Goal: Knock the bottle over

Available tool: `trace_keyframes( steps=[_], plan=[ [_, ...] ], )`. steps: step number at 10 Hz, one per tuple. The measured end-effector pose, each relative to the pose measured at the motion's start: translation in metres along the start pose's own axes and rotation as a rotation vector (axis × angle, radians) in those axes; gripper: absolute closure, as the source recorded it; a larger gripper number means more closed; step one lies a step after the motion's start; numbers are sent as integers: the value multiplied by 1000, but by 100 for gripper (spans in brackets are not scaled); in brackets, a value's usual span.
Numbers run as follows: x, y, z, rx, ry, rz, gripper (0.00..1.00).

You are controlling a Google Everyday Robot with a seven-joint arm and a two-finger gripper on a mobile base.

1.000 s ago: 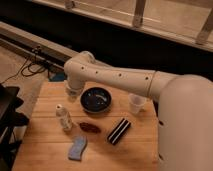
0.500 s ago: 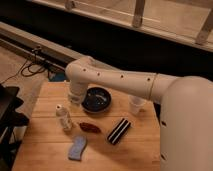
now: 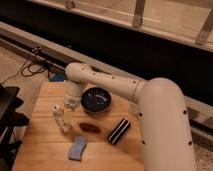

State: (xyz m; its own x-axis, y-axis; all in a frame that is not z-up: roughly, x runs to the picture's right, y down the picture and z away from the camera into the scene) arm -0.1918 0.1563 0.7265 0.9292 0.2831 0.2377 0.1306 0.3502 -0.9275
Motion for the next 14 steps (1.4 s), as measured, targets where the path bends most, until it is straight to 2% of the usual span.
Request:
trace_keyframes(
  steps=[2,3,5,7,9,12,14],
  plan=[
    [-4,-8,9,-51,-75,-30,89],
    [-12,-15,12,-46,-126,-49,89],
    [-28,-28,9,20,-241,-74,89],
    [-55,-38,9,91,-308,-120,89],
    [-79,-42,2,162,-349,-176,89],
    [-100,-47,-4,252,-341,-227,89],
    [-97,-45,-3,219,-343,-210,89]
  ],
)
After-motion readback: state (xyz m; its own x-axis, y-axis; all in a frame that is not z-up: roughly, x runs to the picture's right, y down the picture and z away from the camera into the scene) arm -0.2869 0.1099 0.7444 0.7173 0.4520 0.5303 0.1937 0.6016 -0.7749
